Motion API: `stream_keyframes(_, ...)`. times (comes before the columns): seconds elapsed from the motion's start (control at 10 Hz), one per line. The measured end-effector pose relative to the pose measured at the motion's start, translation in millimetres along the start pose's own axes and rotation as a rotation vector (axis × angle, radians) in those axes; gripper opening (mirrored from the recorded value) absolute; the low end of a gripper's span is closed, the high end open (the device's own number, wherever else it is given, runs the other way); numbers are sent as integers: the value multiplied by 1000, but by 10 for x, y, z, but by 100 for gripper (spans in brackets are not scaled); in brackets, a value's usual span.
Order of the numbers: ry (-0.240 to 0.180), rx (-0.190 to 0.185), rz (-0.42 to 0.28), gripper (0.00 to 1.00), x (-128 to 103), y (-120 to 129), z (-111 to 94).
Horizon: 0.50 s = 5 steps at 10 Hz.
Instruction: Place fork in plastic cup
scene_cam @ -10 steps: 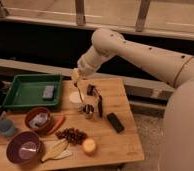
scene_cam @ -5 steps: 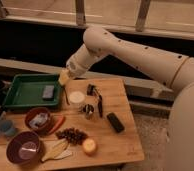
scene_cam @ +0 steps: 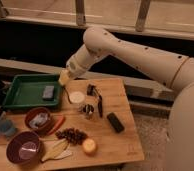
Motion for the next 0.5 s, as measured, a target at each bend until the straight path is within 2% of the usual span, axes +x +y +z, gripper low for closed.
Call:
stream_keyframes(0.2, -11, -29, 2, 19, -68, 9, 160)
stream_keyframes(0.5, -17, -112, -23, 19, -233, 170, 475)
